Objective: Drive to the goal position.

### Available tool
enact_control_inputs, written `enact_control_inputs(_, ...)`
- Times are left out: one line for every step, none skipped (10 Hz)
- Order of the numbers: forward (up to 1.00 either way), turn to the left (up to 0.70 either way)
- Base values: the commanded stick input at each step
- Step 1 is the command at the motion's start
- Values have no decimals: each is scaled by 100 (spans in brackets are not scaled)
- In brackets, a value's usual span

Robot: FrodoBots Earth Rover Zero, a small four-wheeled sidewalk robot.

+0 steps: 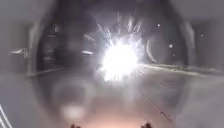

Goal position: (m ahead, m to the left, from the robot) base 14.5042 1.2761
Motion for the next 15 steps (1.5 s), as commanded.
enact_control_inputs(70,21)
enact_control_inputs(70,35)
enact_control_inputs(70,35)
enact_control_inputs(70,5)
enact_control_inputs(70,0)
enact_control_inputs(70,0)
enact_control_inputs(70,0)
enact_control_inputs(70,0)
enact_control_inputs(70,0)
enact_control_inputs(70,0)
enact_control_inputs(70,0)
enact_control_inputs(70,0)
enact_control_inputs(70,0)
enact_control_inputs(70,0)
enact_control_inputs(70,0)
